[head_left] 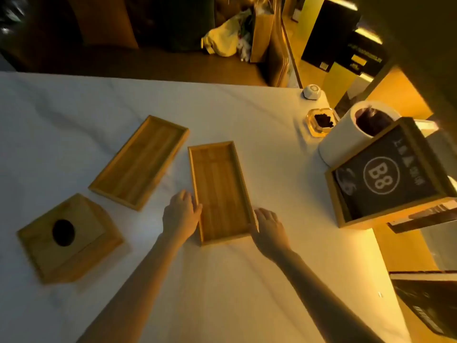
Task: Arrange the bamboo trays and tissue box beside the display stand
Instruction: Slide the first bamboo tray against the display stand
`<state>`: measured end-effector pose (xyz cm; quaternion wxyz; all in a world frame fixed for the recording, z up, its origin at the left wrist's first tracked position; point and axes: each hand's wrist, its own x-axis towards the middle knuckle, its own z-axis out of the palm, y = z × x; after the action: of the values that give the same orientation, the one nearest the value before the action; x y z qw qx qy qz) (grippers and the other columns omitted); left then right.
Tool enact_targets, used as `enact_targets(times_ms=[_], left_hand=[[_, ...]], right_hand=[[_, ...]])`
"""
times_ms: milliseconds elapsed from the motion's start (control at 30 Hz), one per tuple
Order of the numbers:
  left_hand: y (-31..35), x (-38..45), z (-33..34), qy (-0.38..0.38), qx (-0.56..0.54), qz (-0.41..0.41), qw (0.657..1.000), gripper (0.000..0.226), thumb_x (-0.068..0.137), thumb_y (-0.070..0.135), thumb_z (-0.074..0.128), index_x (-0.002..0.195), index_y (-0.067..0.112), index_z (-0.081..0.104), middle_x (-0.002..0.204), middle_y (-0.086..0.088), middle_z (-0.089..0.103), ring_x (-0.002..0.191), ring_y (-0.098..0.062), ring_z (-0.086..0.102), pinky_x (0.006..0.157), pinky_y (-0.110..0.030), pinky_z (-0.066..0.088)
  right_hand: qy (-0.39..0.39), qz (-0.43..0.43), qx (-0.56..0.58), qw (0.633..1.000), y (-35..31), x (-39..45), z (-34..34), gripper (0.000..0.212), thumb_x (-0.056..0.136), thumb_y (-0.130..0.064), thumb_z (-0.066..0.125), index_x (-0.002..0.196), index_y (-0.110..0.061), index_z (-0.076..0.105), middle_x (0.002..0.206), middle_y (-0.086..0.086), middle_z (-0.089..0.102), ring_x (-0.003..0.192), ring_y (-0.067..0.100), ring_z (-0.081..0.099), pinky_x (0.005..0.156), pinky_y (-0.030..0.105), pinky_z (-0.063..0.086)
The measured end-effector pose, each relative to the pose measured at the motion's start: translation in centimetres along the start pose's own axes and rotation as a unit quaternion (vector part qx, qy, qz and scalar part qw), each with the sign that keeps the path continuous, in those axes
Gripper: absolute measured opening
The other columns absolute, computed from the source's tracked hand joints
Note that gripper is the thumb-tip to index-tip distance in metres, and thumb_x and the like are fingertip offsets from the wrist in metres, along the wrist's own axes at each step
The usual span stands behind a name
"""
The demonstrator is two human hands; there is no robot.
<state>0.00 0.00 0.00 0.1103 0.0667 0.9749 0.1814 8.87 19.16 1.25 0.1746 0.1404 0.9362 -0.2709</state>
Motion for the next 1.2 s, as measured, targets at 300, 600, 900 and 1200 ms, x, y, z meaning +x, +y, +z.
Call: enact_targets(times_ms=[300,600,900,1200], left_hand=[[0.2,-1.4,2.8,-0.024,-0.108,-0.041,0.993,0.052,0.092,0.030,0.039,0.136,0.004,0.027,0.150,-0.016,0.023,0.137,-0.030,0.024,0.111,-0.039,0.027],[0.7,-0.2,0.4,-0.077,-0.220,-0.080,0.969,0.041,0.090,0.009,0.043,0.130,0.007,0.041,0.093,-0.015,0.060,0.062,-0.009,0.053,0.052,-0.015,0.040],[0.4,-0.7,-4.8,-0.128,-0.386,-0.045,0.912,0.045,0.083,0.004,0.057,0.127,0.008,0.045,0.083,-0.001,0.064,0.078,-0.012,0.063,0.066,-0.020,0.053],[4.8,-2.6,-5.7,-0.087,-0.394,-0.003,0.915,0.046,0.083,0.006,0.057,0.127,0.008,0.045,0.104,-0.013,0.066,0.085,-0.019,0.063,0.082,-0.034,0.052]], right_hand=[[0.061,0.075,0.073,0.993,-0.9,-0.6,2.8,0.055,0.095,-0.023,0.040,0.143,-0.020,0.015,0.155,0.001,0.016,0.142,0.023,0.007,0.118,0.042,0.010],[0.030,0.065,0.280,0.957,-1.4,-1.0,0.1,0.033,0.093,-0.007,0.039,0.123,-0.012,0.051,0.103,0.006,0.061,0.095,0.023,0.057,0.079,0.029,0.049],[-0.023,0.055,0.372,0.926,-1.2,-2.2,-4.4,0.029,0.088,-0.009,0.054,0.116,-0.005,0.058,0.099,0.003,0.064,0.098,0.022,0.060,0.093,0.038,0.050],[0.036,0.029,0.383,0.923,1.1,-4.7,-6.6,0.028,0.089,-0.007,0.052,0.117,-0.007,0.058,0.092,-0.004,0.064,0.092,0.015,0.060,0.087,0.031,0.050]])
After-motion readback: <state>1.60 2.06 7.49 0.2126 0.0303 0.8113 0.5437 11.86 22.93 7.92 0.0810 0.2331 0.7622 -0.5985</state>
